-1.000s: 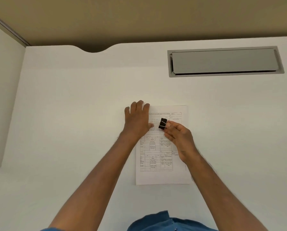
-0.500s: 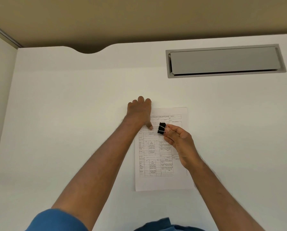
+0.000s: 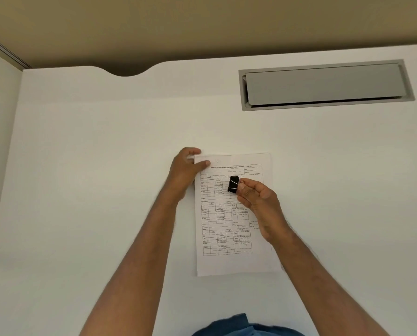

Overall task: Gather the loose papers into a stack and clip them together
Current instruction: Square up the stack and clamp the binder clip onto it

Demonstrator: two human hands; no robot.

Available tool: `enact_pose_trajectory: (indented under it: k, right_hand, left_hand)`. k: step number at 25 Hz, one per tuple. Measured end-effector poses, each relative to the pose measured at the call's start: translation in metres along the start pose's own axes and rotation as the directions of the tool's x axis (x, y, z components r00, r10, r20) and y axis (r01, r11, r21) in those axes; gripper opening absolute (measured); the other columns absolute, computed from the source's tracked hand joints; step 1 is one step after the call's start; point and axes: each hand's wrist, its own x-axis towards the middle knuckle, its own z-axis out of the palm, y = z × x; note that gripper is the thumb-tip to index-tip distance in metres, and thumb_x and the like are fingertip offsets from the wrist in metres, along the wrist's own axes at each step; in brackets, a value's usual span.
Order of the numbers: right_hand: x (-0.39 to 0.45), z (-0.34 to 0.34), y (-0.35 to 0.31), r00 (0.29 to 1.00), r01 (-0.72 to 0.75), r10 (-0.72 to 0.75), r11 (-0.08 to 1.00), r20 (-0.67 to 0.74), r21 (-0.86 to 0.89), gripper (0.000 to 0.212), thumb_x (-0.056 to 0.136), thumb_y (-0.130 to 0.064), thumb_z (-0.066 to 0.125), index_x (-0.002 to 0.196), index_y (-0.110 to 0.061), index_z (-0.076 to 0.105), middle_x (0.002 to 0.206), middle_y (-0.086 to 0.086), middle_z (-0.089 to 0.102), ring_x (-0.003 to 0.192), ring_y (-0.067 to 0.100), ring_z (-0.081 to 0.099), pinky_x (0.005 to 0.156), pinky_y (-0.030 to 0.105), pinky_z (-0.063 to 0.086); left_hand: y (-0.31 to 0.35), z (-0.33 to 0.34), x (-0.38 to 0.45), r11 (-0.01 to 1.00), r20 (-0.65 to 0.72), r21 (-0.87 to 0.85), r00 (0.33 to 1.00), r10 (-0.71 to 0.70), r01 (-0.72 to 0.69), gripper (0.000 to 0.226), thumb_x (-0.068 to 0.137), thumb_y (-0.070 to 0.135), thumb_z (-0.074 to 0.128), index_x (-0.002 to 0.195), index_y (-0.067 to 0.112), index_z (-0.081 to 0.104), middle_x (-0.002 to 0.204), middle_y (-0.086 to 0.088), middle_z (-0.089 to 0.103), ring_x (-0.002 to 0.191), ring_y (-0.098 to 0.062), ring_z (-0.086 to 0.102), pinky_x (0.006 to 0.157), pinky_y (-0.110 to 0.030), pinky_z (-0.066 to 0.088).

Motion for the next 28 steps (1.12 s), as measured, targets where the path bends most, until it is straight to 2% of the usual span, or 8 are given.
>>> enact_pose_trajectory:
  k: [2, 4, 9, 15, 19, 23, 26, 28]
  right_hand:
    - [0.000, -0.001, 0.001, 1.000, -0.002, 0.002, 1.000, 0.003, 0.002, 0.029, 0.094, -0.015, 0.070, 0.123, -0.009, 0.068, 0.117, 0.008, 0.076, 0.113, 0.020, 0.071, 0.099, 0.032, 0.055]
    - [0.000, 0.000, 0.002, 1.000, -0.001, 0.001, 1.000, 0.002, 0.006, 0.030, 0.094, -0.016, 0.071, 0.123, -0.009, 0.068, 0.117, 0.008, 0.076, 0.113, 0.020, 0.071, 0.100, 0.033, 0.055]
    - [0.000, 0.000, 0.002, 1.000, -0.003, 0.003, 1.000, 0.005, 0.007, 0.029, 0.093, -0.017, 0.072, 0.121, -0.011, 0.069, 0.116, 0.007, 0.077, 0.112, 0.020, 0.072, 0.100, 0.034, 0.055]
    - [0.000, -0.002, -0.002, 0.999, -0.024, 0.023, 0.999, 0.032, 0.025, 0.028, 0.093, -0.015, 0.072, 0.120, -0.010, 0.069, 0.115, 0.007, 0.077, 0.111, 0.021, 0.072, 0.097, 0.031, 0.056]
    - [-0.009, -0.006, -0.016, 0.997, -0.042, 0.037, 0.997, 0.071, 0.068, 0.035, 0.091, -0.015, 0.073, 0.124, -0.005, 0.067, 0.112, 0.008, 0.078, 0.111, 0.022, 0.072, 0.097, 0.032, 0.055]
    - [-0.036, -0.012, -0.053, 0.975, 0.221, -0.216, 0.961, 0.048, -0.169, 0.029, 0.087, -0.015, 0.079, 0.115, -0.014, 0.072, 0.106, 0.004, 0.078, 0.106, 0.016, 0.072, 0.093, 0.027, 0.054]
    - [-0.061, -0.016, -0.088, 0.892, 0.443, -0.442, 0.813, 0.095, -0.378, 0.026, 0.083, -0.014, 0.082, 0.107, -0.019, 0.074, 0.102, -0.002, 0.077, 0.098, 0.011, 0.073, 0.090, 0.023, 0.055]
    - [-0.081, -0.018, -0.109, 0.816, 0.551, -0.555, 0.666, 0.160, -0.503, 0.024, 0.083, -0.015, 0.083, 0.105, -0.019, 0.074, 0.101, -0.007, 0.076, 0.095, 0.006, 0.072, 0.088, 0.018, 0.054]
  left_hand:
    - [-0.017, 0.007, -0.017, 0.979, 0.003, -0.194, 0.998, -0.058, 0.058, 0.033, 0.092, 0.017, 0.075, 0.123, 0.014, 0.063, 0.121, -0.014, 0.074, 0.107, -0.032, 0.074, 0.082, -0.040, 0.061]
    - [-0.029, 0.019, -0.036, 0.969, 0.029, -0.235, 0.997, -0.076, 0.081, 0.024, 0.099, 0.022, 0.067, 0.122, 0.016, 0.067, 0.115, -0.008, 0.078, 0.103, -0.025, 0.076, 0.084, -0.040, 0.063]
    - [-0.035, 0.036, -0.055, 0.975, -0.063, -0.218, 0.996, -0.061, 0.046, 0.021, 0.107, 0.032, 0.050, 0.110, 0.027, 0.070, 0.106, 0.003, 0.079, 0.095, -0.013, 0.077, 0.077, -0.028, 0.062]
    - [-0.029, 0.034, -0.055, 0.977, -0.057, -0.205, 0.996, -0.066, 0.053, 0.024, 0.109, 0.029, 0.046, 0.106, 0.026, 0.070, 0.106, 0.001, 0.078, 0.101, -0.020, 0.075, 0.079, -0.031, 0.062]
    - [-0.022, 0.036, -0.064, 0.990, -0.090, -0.139, 0.996, 0.022, -0.034, 0.025, 0.108, 0.030, 0.047, 0.103, 0.023, 0.070, 0.101, 0.000, 0.078, 0.101, -0.025, 0.075, 0.079, -0.034, 0.063]
    - [-0.017, 0.033, -0.082, 0.980, -0.090, -0.002, 0.976, 0.196, -0.197, 0.030, 0.106, 0.040, 0.049, 0.100, 0.021, 0.070, 0.097, -0.005, 0.078, 0.093, -0.027, 0.075, 0.084, -0.050, 0.063]
    - [-0.010, 0.031, -0.104, 0.955, -0.069, 0.001, 0.953, 0.296, -0.296, 0.028, 0.107, 0.037, 0.050, 0.100, 0.021, 0.071, 0.095, -0.006, 0.077, 0.091, -0.028, 0.074, 0.080, -0.049, 0.062]
    - [-0.006, 0.031, -0.121, 0.934, -0.059, 0.015, 0.932, 0.357, -0.357, 0.028, 0.107, 0.037, 0.050, 0.101, 0.020, 0.072, 0.094, -0.011, 0.076, 0.090, -0.034, 0.072, 0.076, -0.051, 0.060]
